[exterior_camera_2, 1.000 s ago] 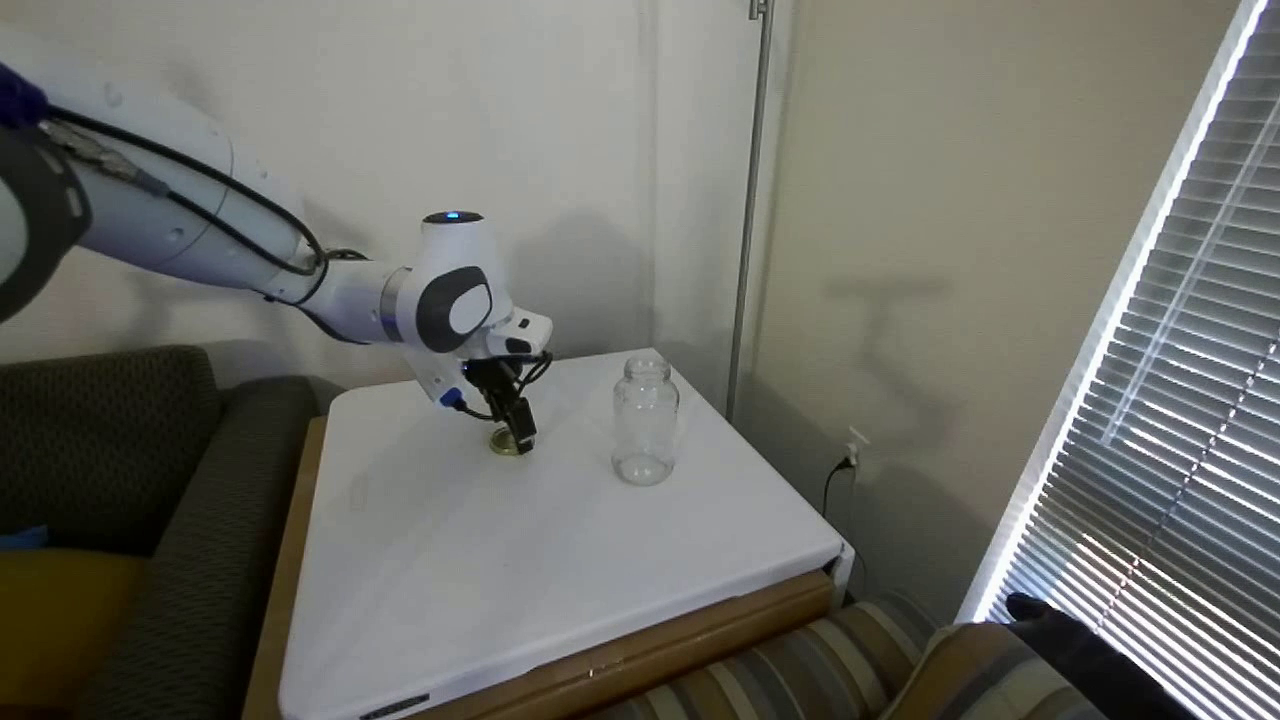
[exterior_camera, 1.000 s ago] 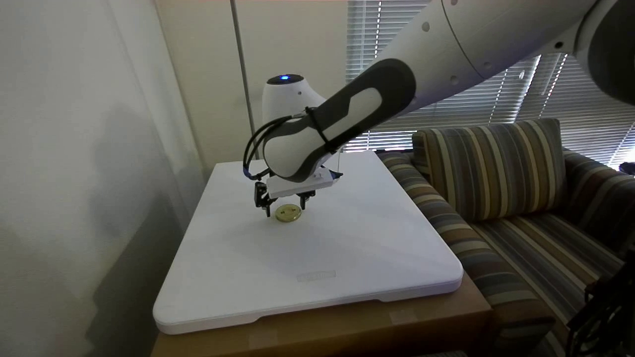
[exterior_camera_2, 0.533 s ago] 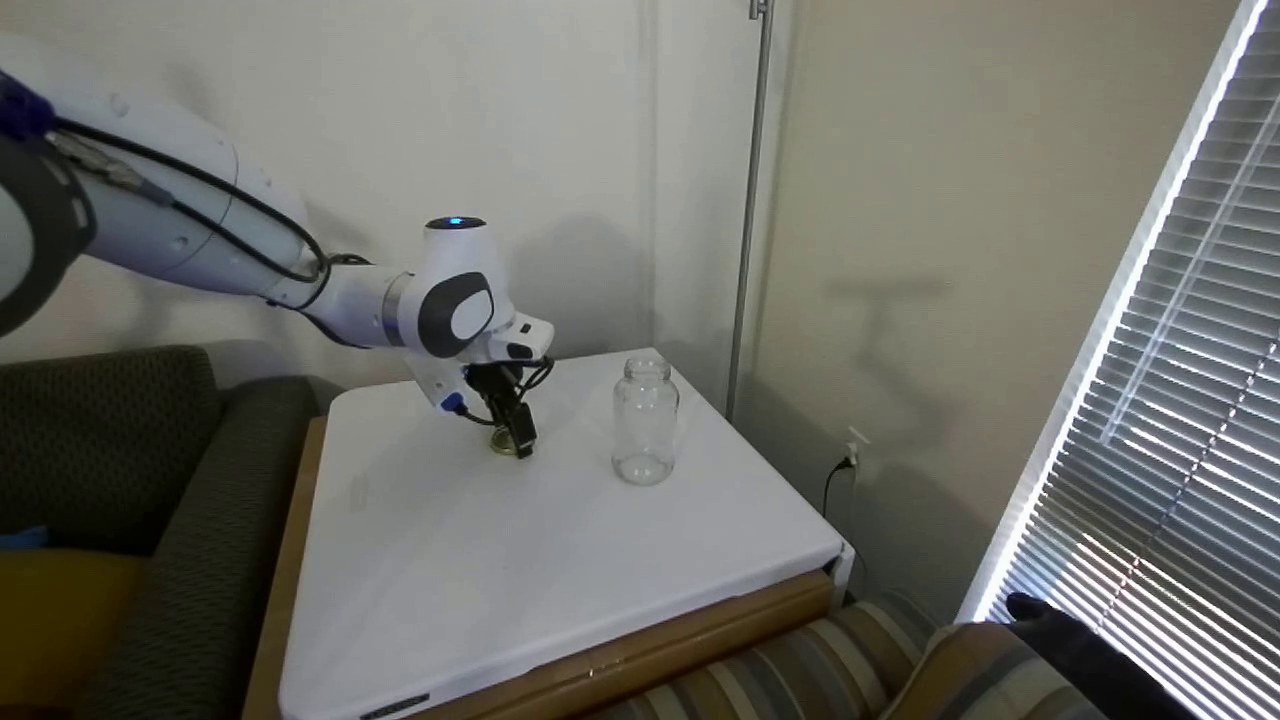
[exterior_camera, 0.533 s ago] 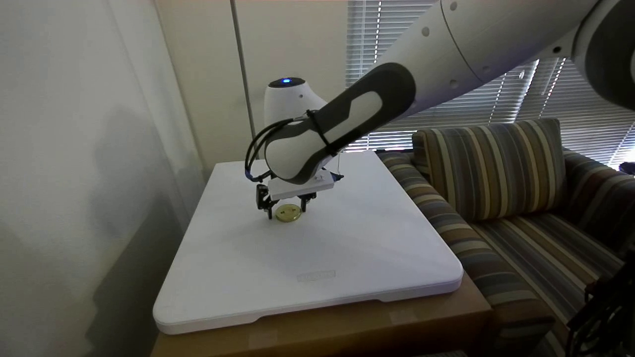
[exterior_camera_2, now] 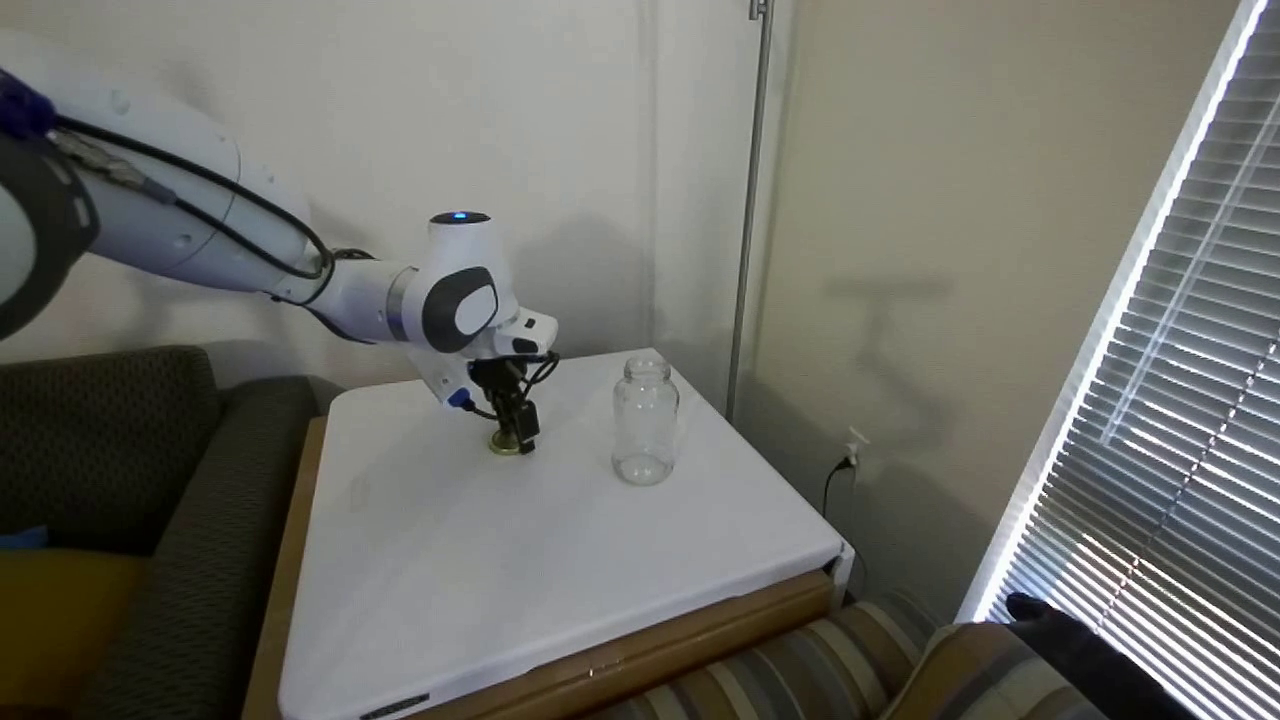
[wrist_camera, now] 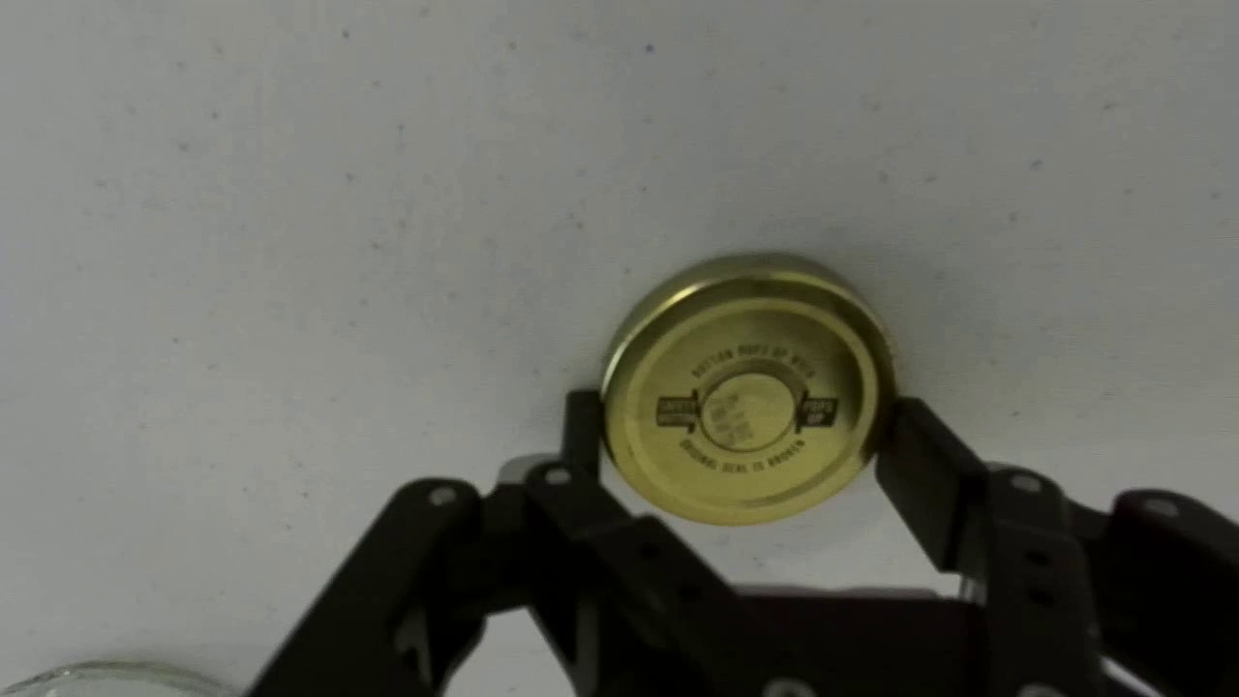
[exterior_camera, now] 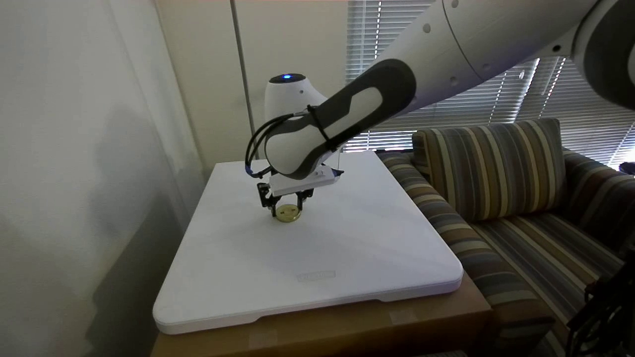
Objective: Put the lid on top of the glass jar
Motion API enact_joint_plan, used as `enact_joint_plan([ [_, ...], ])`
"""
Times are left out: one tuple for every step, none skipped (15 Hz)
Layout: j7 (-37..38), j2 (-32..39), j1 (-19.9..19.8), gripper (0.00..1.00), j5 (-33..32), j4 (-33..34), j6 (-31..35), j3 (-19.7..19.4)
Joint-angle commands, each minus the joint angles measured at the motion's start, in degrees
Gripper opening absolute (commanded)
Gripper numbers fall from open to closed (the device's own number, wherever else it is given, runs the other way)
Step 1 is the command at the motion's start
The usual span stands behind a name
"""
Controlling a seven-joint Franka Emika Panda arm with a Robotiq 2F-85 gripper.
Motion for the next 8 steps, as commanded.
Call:
enact_joint_plan([
  [-4.3,-2.2,-0.2,0.47,-0.2,-0.5,-3.8,1.2],
  [-4.8,-2.9,0.2,0.47,-0.5,-0.7,-4.4,0.9],
  [-5.2,-3.6,0.6,0.47,-0.9,-0.8,-5.1,0.4],
  [-5.9,-4.4,0.7,0.47,-1.2,-0.8,-5.7,0.3],
  [-6.3,-5.2,0.9,0.47,-1.6,-0.8,-6.1,0.1],
  [-6.7,-6.1,1.1,0.47,-2.0,-0.6,-6.8,-0.3],
  [-7.0,-6.7,1.2,0.47,-2.5,-0.5,-7.5,-0.4],
  [-7.4,-7.7,1.1,0.47,-2.9,-0.3,-8.2,-0.5],
])
